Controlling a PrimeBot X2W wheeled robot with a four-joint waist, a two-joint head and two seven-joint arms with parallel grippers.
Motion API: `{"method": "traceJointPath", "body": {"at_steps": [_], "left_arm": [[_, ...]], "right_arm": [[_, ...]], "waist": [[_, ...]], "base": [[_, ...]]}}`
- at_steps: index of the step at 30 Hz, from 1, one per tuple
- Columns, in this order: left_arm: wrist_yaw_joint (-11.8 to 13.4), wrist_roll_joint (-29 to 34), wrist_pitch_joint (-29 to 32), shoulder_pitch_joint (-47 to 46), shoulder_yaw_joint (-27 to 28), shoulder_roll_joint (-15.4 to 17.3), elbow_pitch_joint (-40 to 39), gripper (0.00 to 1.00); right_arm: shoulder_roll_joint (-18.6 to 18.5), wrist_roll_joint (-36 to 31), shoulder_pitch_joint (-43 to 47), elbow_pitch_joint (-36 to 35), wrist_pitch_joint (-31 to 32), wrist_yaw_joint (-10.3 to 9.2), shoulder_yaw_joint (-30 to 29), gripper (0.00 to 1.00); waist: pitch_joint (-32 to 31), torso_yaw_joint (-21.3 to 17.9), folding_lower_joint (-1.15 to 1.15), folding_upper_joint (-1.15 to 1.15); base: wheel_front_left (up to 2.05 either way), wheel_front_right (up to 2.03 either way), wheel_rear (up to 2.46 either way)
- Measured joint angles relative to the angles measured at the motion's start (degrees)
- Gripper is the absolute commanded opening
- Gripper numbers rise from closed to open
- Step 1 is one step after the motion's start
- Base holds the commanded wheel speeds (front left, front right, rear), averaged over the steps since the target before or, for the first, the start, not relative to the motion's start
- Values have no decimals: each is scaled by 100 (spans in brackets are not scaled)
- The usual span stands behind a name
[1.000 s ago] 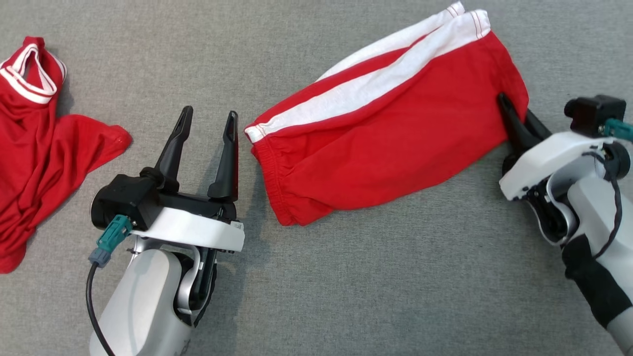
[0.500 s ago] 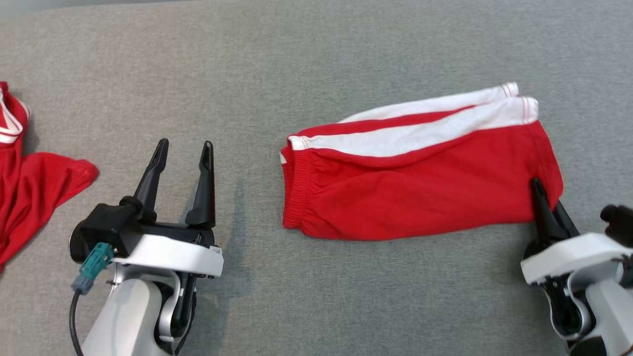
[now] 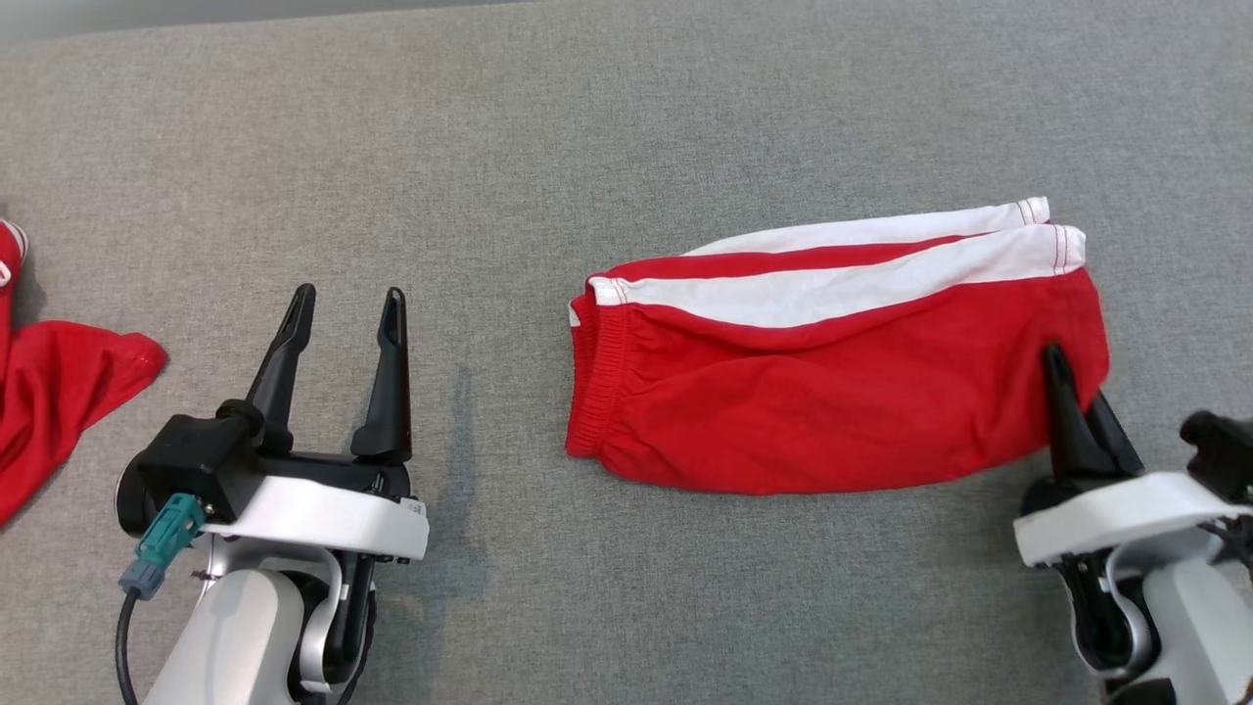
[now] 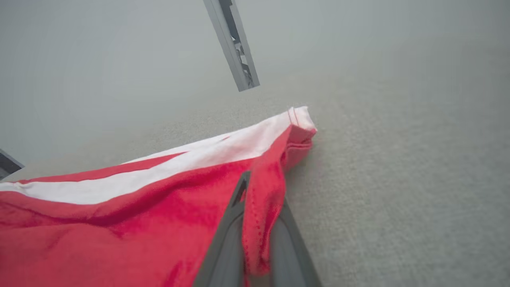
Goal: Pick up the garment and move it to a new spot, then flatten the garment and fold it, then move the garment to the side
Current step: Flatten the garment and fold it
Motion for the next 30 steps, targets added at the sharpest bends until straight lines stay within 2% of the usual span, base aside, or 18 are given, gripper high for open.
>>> {"method": "traceJointPath", "body": {"at_steps": [5,9,13,17,22,23,24,30], "left_arm": [[24,-44,-2,56,9,4,-30,100],[33,-54,-18,69,-4,-9,-25,100],[35,-82,-45,69,-46,-51,-1,100],[5,-99,-88,54,-67,-82,40,100],[-4,-114,-130,37,-99,-136,121,100],[-4,-115,-144,26,-107,-147,145,100],[-5,-116,-146,19,-111,-153,156,100],[-2,-155,-194,23,-82,-155,221,100]], "right_arm": [[108,-326,-244,-743,96,-1,485,0],[304,-513,-383,-1427,433,-1,1159,0],[471,-543,-465,-1806,759,-1,1918,0],[586,-369,-582,-1751,936,-1,2592,0],[660,-322,-695,-1104,990,-1,3026,0],[675,-303,-714,-1004,932,-1,3029,33],[676,-292,-748,-914,922,-1,3070,100],[683,-93,-787,-911,747,-1,3270,100]], "waist": [[-59,42,0,0],[-117,116,0,0],[-122,227,0,0],[-77,349,0,0],[-17,483,0,0],[-9,502,0,0],[-4,517,0,0],[-70,488,0,0]], "base": [[0,0,0],[0,0,0],[0,0,0],[0,0,0],[0,0,0],[0,0,0],[0,0,0],[0,0,0]]}}
